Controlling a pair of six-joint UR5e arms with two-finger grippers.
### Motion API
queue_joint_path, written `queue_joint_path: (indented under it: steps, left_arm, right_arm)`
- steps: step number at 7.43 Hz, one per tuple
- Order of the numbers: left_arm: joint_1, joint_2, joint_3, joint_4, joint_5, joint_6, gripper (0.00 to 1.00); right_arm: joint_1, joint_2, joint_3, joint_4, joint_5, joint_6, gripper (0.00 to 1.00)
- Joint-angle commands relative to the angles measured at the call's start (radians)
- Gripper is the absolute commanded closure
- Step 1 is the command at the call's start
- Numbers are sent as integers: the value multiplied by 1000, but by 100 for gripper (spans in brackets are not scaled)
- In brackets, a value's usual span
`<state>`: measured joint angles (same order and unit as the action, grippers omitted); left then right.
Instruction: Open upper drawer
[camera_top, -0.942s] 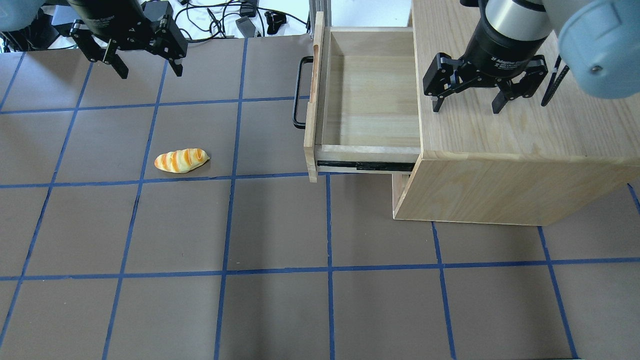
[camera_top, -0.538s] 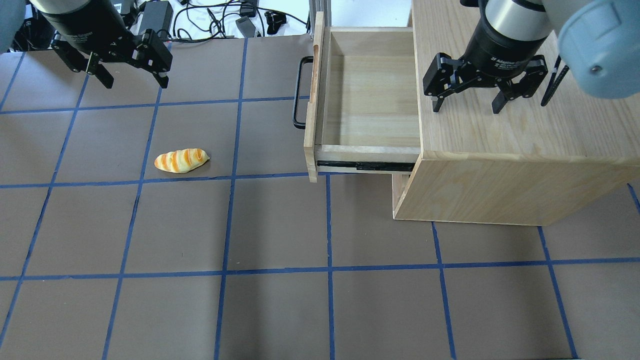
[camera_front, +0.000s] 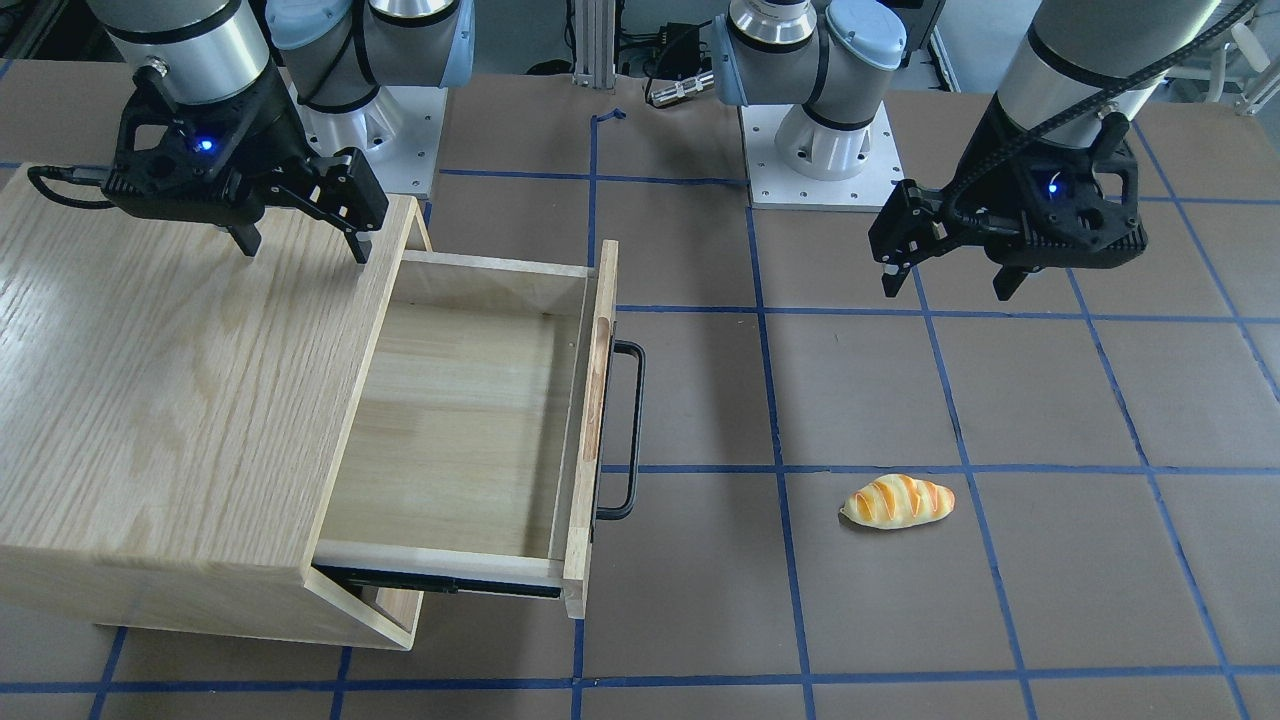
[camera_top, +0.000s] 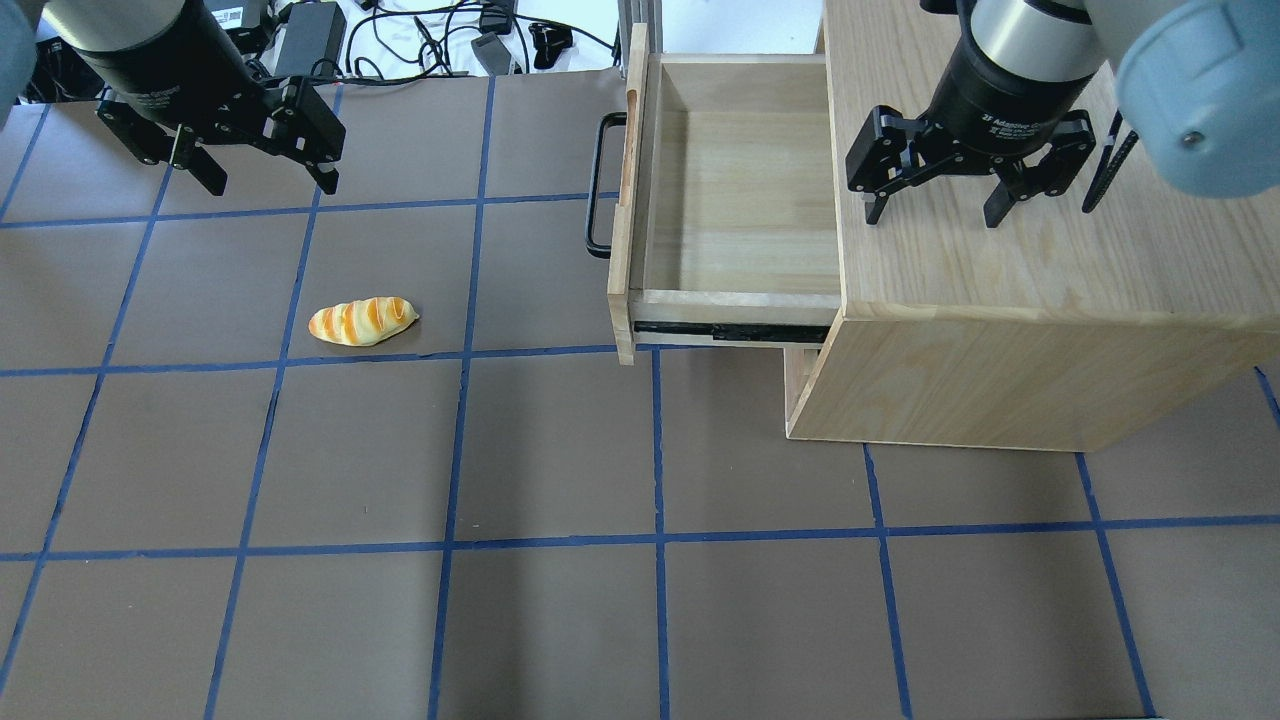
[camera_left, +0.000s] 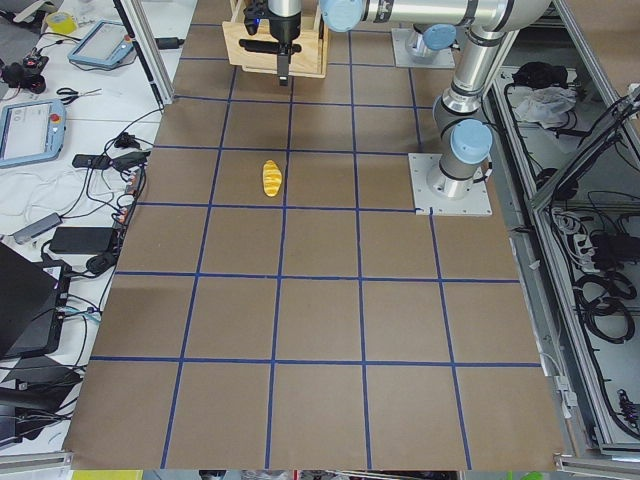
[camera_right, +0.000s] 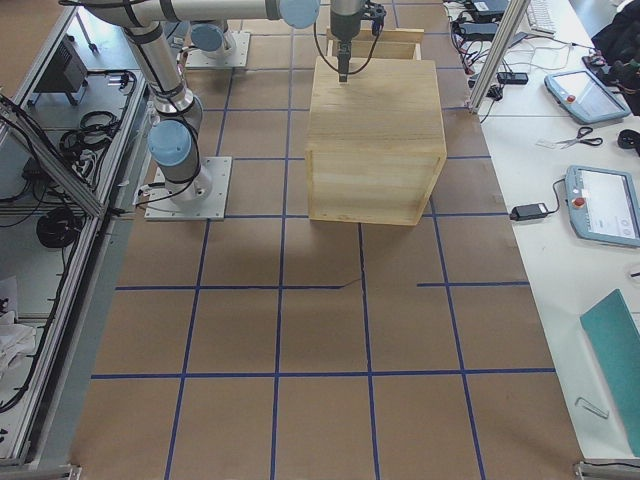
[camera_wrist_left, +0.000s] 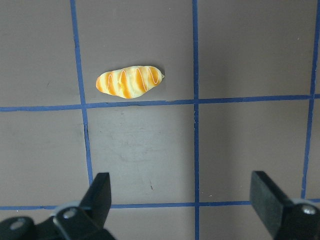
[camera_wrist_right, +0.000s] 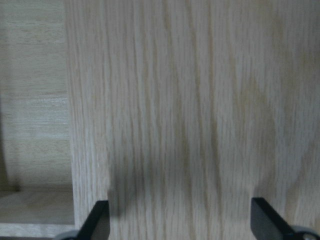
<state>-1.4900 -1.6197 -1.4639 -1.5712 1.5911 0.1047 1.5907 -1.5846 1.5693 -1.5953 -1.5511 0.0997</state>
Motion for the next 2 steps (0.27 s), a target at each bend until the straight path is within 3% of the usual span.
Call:
queue_joint_path:
  steps: [1,2]
  left_arm:
    - [-1,6,-4,-1,0,-3,0]
    - [-1,6,-10,-1,0,-5,0]
  right_arm:
    - [0,0,0,0,0,0,0]
    - [0,0,0,0,-1,0,0]
